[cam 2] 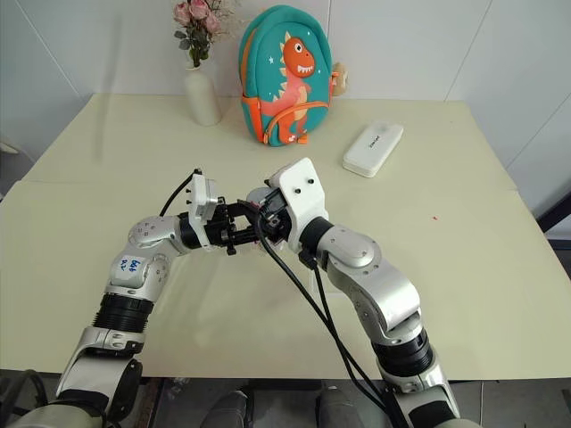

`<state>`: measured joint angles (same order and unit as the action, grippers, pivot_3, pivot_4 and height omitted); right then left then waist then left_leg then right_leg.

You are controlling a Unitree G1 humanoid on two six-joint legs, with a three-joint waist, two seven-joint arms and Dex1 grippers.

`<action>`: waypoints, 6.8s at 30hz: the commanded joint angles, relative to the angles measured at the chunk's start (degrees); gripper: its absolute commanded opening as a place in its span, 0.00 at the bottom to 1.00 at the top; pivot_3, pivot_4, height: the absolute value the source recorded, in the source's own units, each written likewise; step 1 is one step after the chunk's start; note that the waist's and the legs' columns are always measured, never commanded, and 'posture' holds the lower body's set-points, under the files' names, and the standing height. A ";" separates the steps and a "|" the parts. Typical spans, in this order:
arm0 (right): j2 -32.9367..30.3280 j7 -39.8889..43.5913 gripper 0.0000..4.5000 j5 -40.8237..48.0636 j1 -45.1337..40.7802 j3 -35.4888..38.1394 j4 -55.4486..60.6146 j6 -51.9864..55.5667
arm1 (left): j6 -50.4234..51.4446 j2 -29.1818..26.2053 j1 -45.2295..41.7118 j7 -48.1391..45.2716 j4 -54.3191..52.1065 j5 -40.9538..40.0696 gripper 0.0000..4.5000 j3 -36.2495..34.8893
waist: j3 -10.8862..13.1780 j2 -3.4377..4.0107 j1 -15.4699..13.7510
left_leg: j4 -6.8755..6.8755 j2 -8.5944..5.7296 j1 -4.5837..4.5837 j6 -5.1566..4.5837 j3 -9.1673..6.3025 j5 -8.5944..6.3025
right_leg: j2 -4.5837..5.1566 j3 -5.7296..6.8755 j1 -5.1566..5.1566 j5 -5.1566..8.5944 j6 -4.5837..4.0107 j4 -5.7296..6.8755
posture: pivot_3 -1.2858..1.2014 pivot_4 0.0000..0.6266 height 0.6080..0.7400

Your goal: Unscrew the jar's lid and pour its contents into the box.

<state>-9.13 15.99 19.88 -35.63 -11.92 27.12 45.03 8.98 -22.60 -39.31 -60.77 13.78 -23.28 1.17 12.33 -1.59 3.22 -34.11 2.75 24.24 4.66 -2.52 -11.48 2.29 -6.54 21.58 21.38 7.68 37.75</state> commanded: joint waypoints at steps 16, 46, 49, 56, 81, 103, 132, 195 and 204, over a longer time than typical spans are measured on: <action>-10.54 38.87 0.57 13.43 -4.37 2.00 -3.72 -12.37 | 2.84 -1.44 0.59 -10.89 -5.68 -5.92 0.45 -0.96 | 0.00 0.00 0.07 | 0.03 -0.01 -0.01 -0.01 0.00 0.00 | 0.00 0.03 -0.06 0.00 0.01 -0.10 | 0.52 0.24 1.00; -9.52 42.27 0.99 12.67 -11.18 2.95 -9.68 -12.28 | 2.09 -1.06 -0.27 -15.07 -5.61 -5.05 0.45 1.12 | 0.00 0.00 -0.03 | 0.00 0.01 -0.01 0.00 -0.05 0.00 | -0.01 0.06 -0.05 0.00 0.01 -0.06 | 0.52 0.24 1.00; -9.68 41.25 0.99 12.12 -11.37 3.00 -10.29 -12.23 | 1.66 -0.85 -0.77 -15.18 -5.28 -4.89 0.45 1.24 | 0.00 0.00 -0.04 | 0.00 0.01 0.00 0.00 -0.05 0.00 | 0.00 0.06 -0.05 0.00 0.01 -0.06 | 0.52 0.24 1.00; -9.85 39.73 0.99 9.15 -10.98 2.22 -13.19 -13.56 | 0.92 -0.21 -1.45 -15.53 -5.15 -4.61 0.45 1.53 | 0.00 0.00 -0.03 | 0.00 0.01 0.00 0.00 -0.05 0.00 | -0.01 0.06 -0.05 0.00 0.01 -0.06 | 0.52 0.24 1.00; -15.54 38.48 0.99 7.26 -10.46 6.26 -14.66 -13.56 | 2.29 -1.84 3.44 -14.22 -10.42 -6.12 0.45 -0.79 | 0.00 0.00 -0.08 | -0.01 0.01 0.00 0.00 -0.05 0.00 | 0.00 0.06 -0.05 0.00 0.01 -0.05 | 0.52 0.24 1.00; -21.02 34.15 0.99 19.62 -6.27 10.55 -0.37 -2.73 | -0.40 -1.87 1.48 -14.70 -4.63 -4.88 0.45 -0.98 | 0.01 0.00 -0.08 | -0.01 0.02 -0.01 0.00 -0.05 0.00 | -0.01 0.05 -0.06 0.00 0.01 -0.06 | 0.52 0.24 1.00; -12.02 31.80 0.99 10.17 -10.14 1.90 -11.71 -11.39 | -1.10 0.27 -0.72 -15.77 -4.71 -5.27 0.45 0.56 | 0.01 0.00 -0.04 | -0.01 0.01 0.00 0.00 -0.05 0.00 | -0.01 0.06 -0.05 0.00 0.01 -0.05 | 0.52 0.24 1.00; -17.15 29.47 0.99 12.95 -9.13 3.05 -6.46 -8.61 | -4.13 1.36 -1.84 -16.30 -0.88 -3.61 0.45 1.17 | 0.01 -0.01 -0.06 | -0.01 0.01 0.01 -0.01 -0.05 0.01 | -0.01 0.05 -0.05 0.00 0.01 -0.08 | 0.52 0.24 1.00; -15.67 29.73 0.99 9.97 -9.53 1.62 -8.72 -10.29 | -4.47 1.20 -1.47 -16.09 -1.14 -3.42 0.45 1.00 | 0.01 -0.01 -0.13 | -0.03 0.01 0.01 -0.01 -0.05 0.01 | -0.01 0.05 -0.05 0.00 0.01 -0.05 | 0.52 0.24 1.00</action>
<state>-24.93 45.78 30.73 -44.23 -10.87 17.71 36.07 5.46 -21.24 -39.87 -76.77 14.00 -26.58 2.37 12.33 -1.59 3.10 -34.14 2.76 24.25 4.65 -2.57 -11.47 2.29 -6.48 21.52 21.38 7.69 37.71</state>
